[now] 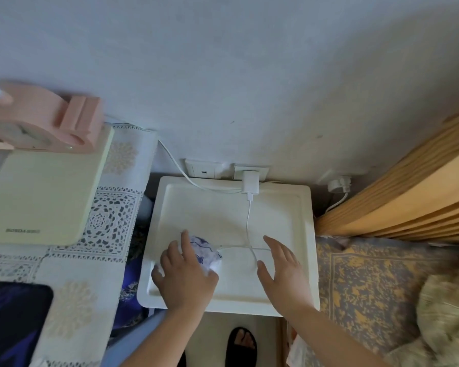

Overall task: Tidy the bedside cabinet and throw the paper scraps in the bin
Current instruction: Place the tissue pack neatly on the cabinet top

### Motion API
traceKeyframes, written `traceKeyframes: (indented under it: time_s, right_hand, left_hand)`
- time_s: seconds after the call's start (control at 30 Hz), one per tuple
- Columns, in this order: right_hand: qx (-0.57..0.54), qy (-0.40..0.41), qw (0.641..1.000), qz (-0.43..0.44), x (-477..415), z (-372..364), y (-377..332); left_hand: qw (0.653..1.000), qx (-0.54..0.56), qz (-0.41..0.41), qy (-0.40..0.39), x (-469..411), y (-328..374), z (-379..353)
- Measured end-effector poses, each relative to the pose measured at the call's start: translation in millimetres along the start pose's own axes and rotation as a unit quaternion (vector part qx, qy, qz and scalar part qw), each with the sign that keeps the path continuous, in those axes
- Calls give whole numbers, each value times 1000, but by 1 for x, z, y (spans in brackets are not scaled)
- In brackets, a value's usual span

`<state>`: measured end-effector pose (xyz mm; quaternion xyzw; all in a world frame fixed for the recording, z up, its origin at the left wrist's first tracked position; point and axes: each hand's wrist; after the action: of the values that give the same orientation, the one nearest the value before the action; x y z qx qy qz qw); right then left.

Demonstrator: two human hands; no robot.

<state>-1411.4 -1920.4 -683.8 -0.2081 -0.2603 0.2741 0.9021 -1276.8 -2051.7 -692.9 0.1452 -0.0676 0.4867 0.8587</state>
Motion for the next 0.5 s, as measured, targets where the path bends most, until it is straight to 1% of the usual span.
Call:
traceKeyframes:
  time_s: [0.07,0.13,0.17,0.23,0.33,0.43,0.5]
  right_hand:
    - [-22,1,1000,10,1,-2,-6]
    - [-38,-7,999,23,3,-7,-17]
    - [-29,-6,999,33,4,-10,-22]
    - [25,16,998,51,6,-19,-32]
    - [97,23,994,34,11,-29,-46]
    - [112,17,992,48,15,-36,-54]
    - [107,12,993,47,19,-41,-58]
  left_hand:
    - [999,4,-39,-1,2,1,0]
    - [996,37,-77,-8,3,-1,-2]
    - [993,62,-95,-13,4,-3,-3]
    - [986,95,-134,-22,6,-7,-4]
    - [971,123,-204,-29,9,-12,-5]
    - [952,166,-254,-38,9,-18,-4]
    - [944,188,-267,-40,11,-23,-1]
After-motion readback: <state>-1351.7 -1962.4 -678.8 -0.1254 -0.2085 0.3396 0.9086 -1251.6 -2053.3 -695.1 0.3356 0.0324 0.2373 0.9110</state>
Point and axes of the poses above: each hand's wrist, its own x-axis away from the middle knuckle, its own z-axis out of the back of the hand, y = z × x, and after that the axes turned 10 degrees about -z, right-handed
